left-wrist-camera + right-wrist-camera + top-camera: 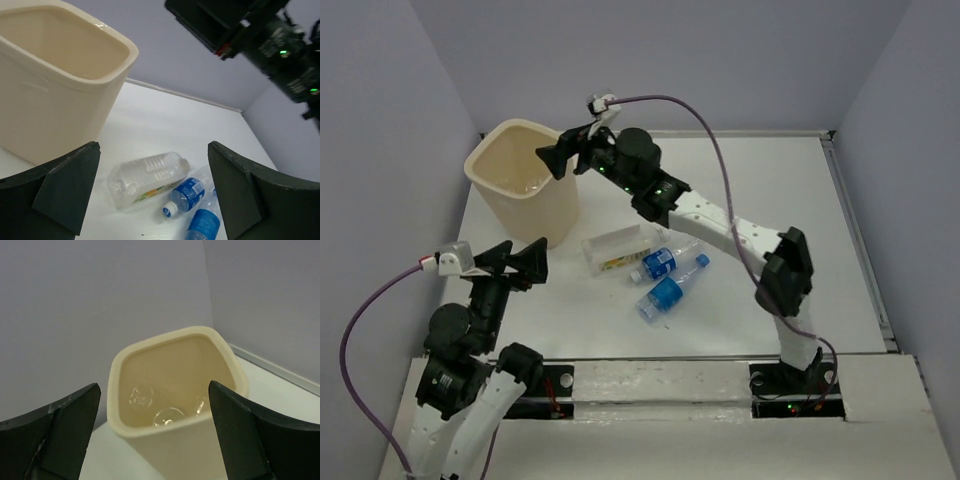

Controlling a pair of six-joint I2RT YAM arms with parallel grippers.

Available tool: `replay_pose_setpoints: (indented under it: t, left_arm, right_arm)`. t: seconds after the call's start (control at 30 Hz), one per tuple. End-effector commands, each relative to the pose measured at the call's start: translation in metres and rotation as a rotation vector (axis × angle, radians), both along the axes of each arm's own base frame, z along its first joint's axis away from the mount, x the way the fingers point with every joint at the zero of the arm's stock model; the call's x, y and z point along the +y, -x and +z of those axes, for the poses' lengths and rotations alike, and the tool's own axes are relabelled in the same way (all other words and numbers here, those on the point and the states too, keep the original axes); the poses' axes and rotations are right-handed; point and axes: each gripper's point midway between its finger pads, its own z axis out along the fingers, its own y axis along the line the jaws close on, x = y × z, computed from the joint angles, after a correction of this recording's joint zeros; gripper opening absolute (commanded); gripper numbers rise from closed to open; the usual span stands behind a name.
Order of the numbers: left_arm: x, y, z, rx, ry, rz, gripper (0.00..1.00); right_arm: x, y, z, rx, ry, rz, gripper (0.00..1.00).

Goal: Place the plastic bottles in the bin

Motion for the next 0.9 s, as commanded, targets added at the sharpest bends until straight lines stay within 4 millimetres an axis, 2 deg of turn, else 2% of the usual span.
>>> replay_pose_setpoints:
  t: [0.0,0.03,0.07,0.1,0.13,0.2,0.23,0.27,0.3,0.33,0.4,0.43,0.47,0.5,0.53,0.57,0.6,0.63,0.67,0.7,0.8,0.83,0.87]
  left_arm:
    - [-0.043,-0.01,-0.003,0.019,-0.06,-0.196,0.99]
    - [-0.055,-0.015,-0.01,0.054,-0.059,-0.245,0.99]
    - [-0.075,-0.01,-0.016,0.068,-0.065,-0.36,0.99]
    - [-0.087,-0.013,-0.019,0.083,-0.061,-0.411,0.99]
    - [-0.096,-0.012,-0.021,0.091,-0.055,-0.458,0.99]
    - [-0.114,-0.009,-0.029,0.12,-0.032,-0.555,0.99]
    - [-0.124,-0.011,-0.033,0.139,-0.014,-0.598,0.99]
    - [-0.128,-0.012,-0.036,0.157,-0.01,-0.617,0.99]
    - [-0.135,-0.016,-0.036,0.157,-0.005,-0.631,0.99]
    - [-0.145,-0.012,-0.037,0.167,-0.008,-0.666,0.99]
    - [-0.155,-0.019,-0.045,0.203,-0.022,-0.646,0.99]
    - [-0.167,-0.014,-0.045,0.207,-0.034,-0.653,0.99]
    - [-0.176,-0.013,-0.052,0.227,-0.053,-0.651,0.98]
    - [-0.184,-0.011,-0.053,0.234,-0.071,-0.654,0.98]
    - [-0.195,-0.014,-0.069,0.273,-0.123,-0.636,0.98]
    - [-0.204,-0.012,-0.076,0.289,-0.154,-0.629,0.98]
    - [-0.215,-0.005,-0.078,0.284,-0.194,-0.61,0.97]
    - [-0.226,-0.006,-0.096,0.316,-0.255,-0.595,0.97]
    - [-0.227,-0.01,-0.104,0.321,-0.304,-0.55,0.96]
    - [-0.241,-0.007,-0.121,0.35,-0.361,-0.565,0.95]
    - [-0.258,-0.009,-0.14,0.371,-0.452,-0.573,0.93]
    - [-0.264,-0.011,-0.16,0.404,-0.507,-0.574,0.91]
    - [-0.272,-0.012,-0.161,0.394,-0.529,-0.582,0.91]
  right_arm:
    - [-0.08,0.034,0.024,-0.024,0.033,-0.136,0.94]
    - [-0.11,0.05,0.041,-0.034,0.018,-0.165,0.93]
    - [-0.135,0.045,0.027,-0.004,0.039,-0.232,0.93]
    - [-0.152,0.048,-0.027,0.079,0.115,-0.259,0.91]
    - [-0.183,0.063,-0.016,0.084,0.079,-0.287,0.9]
    - [-0.223,0.068,-0.042,0.157,0.064,-0.373,0.88]
    - [-0.254,0.08,-0.064,0.19,0.079,-0.42,0.87]
    - [-0.266,0.088,-0.074,0.219,0.065,-0.436,0.86]
    - [-0.282,0.095,-0.11,0.271,0.122,-0.47,0.86]
    - [-0.304,0.102,-0.102,0.267,0.076,-0.519,0.85]
    - [-0.326,0.107,-0.119,0.31,0.065,-0.569,0.83]
    - [-0.341,0.115,-0.133,0.338,0.076,-0.598,0.83]
    - [-0.346,0.114,-0.147,0.365,0.094,-0.618,0.82]
    - [-0.352,0.12,-0.143,0.359,0.061,-0.621,0.81]
    - [-0.364,0.121,-0.154,0.391,0.07,-0.656,0.79]
    - [-0.368,0.124,-0.158,0.4,0.066,-0.661,0.79]
    - [-0.375,0.127,-0.159,0.403,0.049,-0.672,0.78]
    - [-0.377,0.13,-0.16,0.408,0.046,-0.674,0.77]
    - [-0.381,0.132,-0.163,0.413,0.053,-0.684,0.77]
    - [-0.386,0.135,-0.16,0.405,0.036,-0.689,0.77]
    - [-0.395,0.139,-0.161,0.405,0.033,-0.709,0.77]
    - [-0.397,0.141,-0.16,0.404,0.027,-0.709,0.76]
    - [-0.4,0.144,-0.159,0.4,0.024,-0.713,0.76]
